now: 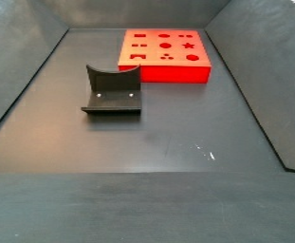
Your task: Insert the round object.
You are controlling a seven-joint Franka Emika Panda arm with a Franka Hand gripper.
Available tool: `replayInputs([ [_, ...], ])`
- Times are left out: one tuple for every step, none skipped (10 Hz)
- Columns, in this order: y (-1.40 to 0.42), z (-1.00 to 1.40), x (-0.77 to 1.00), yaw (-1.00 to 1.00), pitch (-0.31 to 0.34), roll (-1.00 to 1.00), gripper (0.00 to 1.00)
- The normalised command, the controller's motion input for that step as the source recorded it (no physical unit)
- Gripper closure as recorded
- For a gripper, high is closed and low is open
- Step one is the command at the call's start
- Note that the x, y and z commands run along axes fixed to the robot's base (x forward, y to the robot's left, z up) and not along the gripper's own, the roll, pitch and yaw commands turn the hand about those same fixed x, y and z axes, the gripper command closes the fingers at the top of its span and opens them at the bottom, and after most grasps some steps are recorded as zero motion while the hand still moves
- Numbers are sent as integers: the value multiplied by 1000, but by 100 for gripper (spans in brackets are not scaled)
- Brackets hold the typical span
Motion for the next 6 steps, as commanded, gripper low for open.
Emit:
replayInputs([
  [0, 0, 0, 0, -11, 0, 100],
  [0, 0, 0, 0, -6, 0, 100],
  [0, -6, 0, 0, 0, -6, 100],
  [0, -54, 0, 0, -6, -1, 100],
  [214, -186, 0, -11, 0, 0, 100],
  [631, -443, 171, 0, 0, -4, 100],
])
